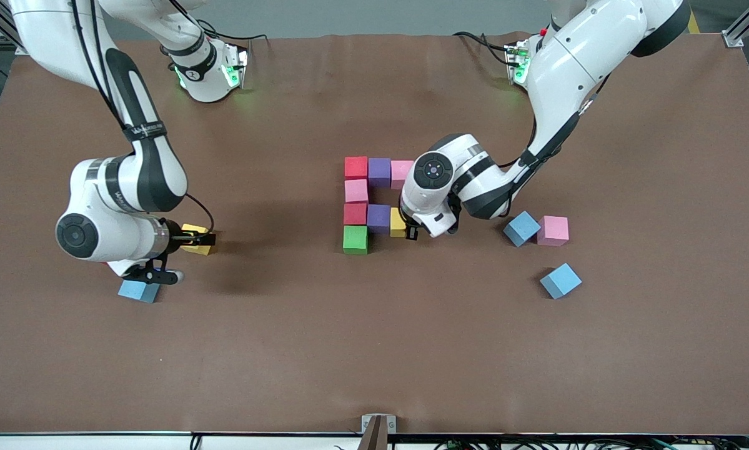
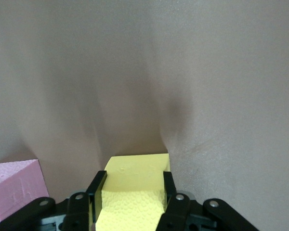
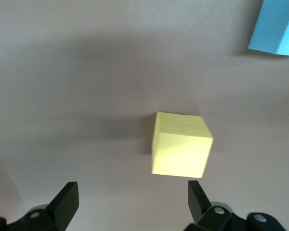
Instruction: Arrange 11 blocks into digit 3
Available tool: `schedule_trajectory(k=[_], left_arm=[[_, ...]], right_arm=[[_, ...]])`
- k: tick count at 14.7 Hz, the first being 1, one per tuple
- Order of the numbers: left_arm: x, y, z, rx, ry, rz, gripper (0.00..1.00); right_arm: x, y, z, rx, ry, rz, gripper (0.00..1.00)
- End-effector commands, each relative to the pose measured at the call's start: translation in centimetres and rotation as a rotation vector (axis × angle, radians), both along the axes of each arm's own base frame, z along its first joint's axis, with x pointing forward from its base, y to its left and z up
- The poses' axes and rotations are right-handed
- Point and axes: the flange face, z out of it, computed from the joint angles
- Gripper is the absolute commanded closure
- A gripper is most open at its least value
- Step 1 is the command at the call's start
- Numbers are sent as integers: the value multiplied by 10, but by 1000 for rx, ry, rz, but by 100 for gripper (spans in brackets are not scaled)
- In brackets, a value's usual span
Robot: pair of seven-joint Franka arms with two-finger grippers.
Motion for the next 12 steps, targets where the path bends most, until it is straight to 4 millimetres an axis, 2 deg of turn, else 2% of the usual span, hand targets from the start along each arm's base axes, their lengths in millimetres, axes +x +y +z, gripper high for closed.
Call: schedule_trajectory(k=[1,2,5,9,12], left_arm=[[-3,-1,3,6,-14,-2,49],[-3,-1,3,5,-14,-3,44],[-3,0,2,7,-15,-14,0],[-4,-3,7,12,-23,-26,0],[5,-4,23,2,-51,-32,0]], right_arm=[[-15,-11,-2,7,5,27,0],[-17,-13,-5,6,10,22,0],[-19,-27,-18,2,-15,-3,0],[-21,-31,-26,-2,-33,-15,0],[-21,-36,-27,-2,-32,-19,0]])
